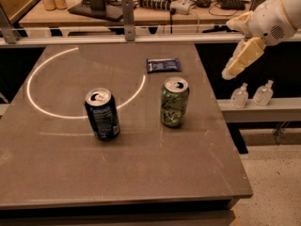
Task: Move rxbar blueberry near pepsi can
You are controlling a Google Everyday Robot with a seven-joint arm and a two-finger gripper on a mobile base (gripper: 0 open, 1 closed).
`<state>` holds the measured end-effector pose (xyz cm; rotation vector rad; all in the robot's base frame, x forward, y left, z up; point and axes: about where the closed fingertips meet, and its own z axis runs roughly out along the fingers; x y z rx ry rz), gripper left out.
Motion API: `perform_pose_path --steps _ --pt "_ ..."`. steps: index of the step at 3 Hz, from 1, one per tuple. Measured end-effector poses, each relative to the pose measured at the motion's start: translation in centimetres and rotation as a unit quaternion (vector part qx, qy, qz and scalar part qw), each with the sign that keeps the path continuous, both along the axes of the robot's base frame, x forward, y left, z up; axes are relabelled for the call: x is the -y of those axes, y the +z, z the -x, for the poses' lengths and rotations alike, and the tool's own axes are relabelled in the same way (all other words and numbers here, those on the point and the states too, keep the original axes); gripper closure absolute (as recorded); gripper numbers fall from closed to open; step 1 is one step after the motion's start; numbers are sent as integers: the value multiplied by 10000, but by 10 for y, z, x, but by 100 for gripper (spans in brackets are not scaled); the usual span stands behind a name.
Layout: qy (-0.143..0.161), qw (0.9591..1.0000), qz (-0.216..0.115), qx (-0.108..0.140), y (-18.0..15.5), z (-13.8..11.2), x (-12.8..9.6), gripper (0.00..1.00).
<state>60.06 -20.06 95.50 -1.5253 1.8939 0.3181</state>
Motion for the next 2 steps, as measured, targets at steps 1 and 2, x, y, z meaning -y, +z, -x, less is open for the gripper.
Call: perform_pose_path --steps 1,2 --pt "24 9999 -56 -93 -13 -7 -1 0" --pt "24 9998 -196 -102 -14 -7 -4 0"
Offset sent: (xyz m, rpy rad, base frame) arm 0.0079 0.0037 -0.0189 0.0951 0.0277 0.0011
